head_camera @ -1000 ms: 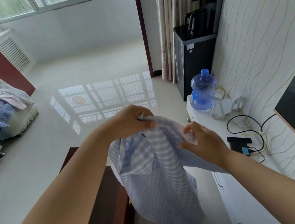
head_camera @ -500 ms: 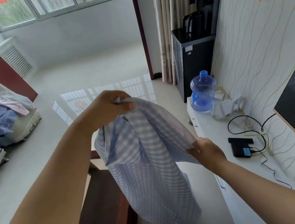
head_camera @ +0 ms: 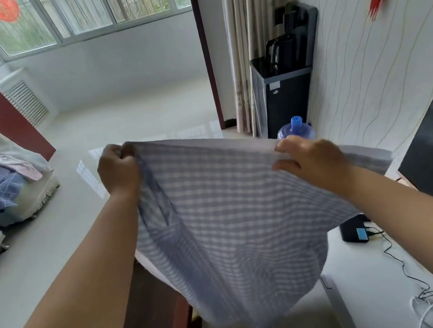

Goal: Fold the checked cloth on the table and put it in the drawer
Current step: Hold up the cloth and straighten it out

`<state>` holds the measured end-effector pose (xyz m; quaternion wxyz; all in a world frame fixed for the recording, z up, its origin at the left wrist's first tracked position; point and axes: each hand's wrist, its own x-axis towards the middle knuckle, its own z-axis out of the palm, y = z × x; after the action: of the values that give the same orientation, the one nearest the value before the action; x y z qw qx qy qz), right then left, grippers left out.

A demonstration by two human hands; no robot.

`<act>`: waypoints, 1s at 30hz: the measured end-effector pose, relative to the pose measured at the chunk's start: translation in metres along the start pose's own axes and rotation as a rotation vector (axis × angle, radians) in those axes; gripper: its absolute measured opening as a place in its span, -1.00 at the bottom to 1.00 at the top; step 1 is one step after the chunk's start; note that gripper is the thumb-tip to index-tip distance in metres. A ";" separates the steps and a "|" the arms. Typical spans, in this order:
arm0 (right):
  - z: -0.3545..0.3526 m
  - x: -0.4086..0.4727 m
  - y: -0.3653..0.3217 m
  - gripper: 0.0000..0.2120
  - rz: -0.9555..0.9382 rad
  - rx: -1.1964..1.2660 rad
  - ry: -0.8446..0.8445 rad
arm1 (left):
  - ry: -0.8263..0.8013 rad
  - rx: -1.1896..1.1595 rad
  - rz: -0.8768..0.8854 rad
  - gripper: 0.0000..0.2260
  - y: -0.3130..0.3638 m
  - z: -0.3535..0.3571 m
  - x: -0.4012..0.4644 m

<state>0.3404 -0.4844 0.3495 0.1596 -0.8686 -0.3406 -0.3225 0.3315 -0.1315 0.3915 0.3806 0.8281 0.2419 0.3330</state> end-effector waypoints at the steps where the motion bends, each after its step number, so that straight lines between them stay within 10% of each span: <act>1: 0.003 -0.005 -0.002 -0.62 -0.025 -0.026 0.011 | 0.025 -0.045 -0.030 -0.79 0.007 0.002 0.002; 5: 0.014 -0.026 -0.001 -0.43 0.142 -0.040 -0.013 | 0.055 -0.161 -0.093 -0.69 0.019 0.013 0.003; 13: 0.033 -0.081 0.028 -0.81 0.812 0.026 -0.396 | 0.099 -0.266 -0.022 -0.69 0.036 0.013 0.013; 16: 0.029 -0.078 0.024 -0.79 1.001 0.227 -0.299 | 0.129 -0.231 -0.023 -0.68 0.032 0.010 0.016; 21: -0.002 -0.023 0.018 -0.77 0.707 -0.036 -0.028 | 0.141 -0.105 -0.196 -0.78 -0.004 -0.001 0.010; 26: -0.003 -0.005 0.044 -0.70 0.704 -0.281 -0.396 | 0.111 -0.059 -0.269 -0.92 -0.044 -0.001 -0.003; 30: -0.003 -0.015 0.039 -0.77 0.635 -0.334 -0.323 | 0.087 -0.091 -0.333 -0.85 -0.049 0.003 -0.004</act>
<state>0.3576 -0.5207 0.3395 0.0522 -0.9844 -0.0186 -0.1671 0.3238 -0.1070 0.3495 0.4569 0.7432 0.3766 0.3115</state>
